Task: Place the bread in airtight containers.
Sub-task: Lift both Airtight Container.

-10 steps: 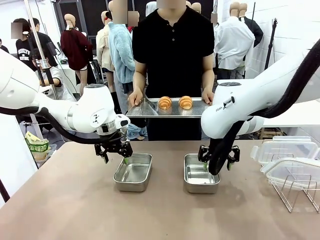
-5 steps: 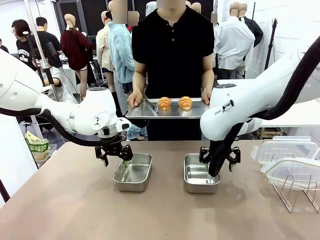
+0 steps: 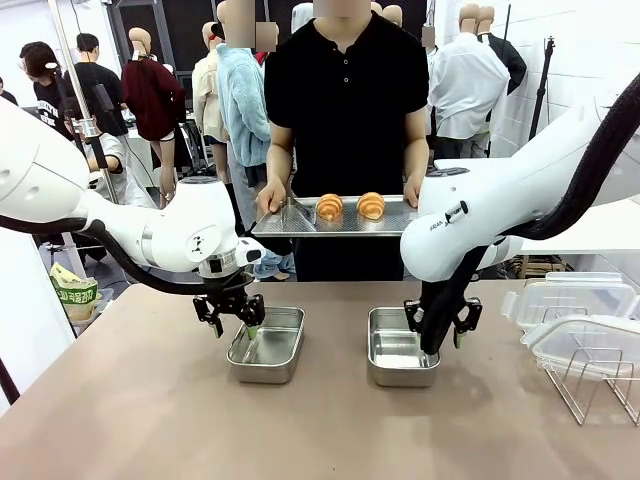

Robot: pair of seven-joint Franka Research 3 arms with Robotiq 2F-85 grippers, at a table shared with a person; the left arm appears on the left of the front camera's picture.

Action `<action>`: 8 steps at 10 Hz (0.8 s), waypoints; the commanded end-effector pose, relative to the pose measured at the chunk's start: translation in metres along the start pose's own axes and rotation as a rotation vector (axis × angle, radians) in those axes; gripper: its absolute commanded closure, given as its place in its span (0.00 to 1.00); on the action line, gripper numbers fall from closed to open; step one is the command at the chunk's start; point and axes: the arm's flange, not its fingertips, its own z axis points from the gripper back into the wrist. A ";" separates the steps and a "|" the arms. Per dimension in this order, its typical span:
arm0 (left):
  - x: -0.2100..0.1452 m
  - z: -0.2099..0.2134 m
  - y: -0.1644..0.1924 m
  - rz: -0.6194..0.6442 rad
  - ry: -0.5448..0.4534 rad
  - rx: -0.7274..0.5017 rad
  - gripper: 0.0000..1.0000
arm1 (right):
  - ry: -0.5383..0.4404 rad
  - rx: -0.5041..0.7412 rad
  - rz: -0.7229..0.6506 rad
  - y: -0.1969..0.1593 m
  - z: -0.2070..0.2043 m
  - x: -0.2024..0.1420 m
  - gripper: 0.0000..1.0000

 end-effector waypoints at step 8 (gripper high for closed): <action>0.005 -0.001 -0.003 0.085 0.039 0.032 1.00 | 0.016 -0.049 -0.021 0.006 -0.001 0.009 1.00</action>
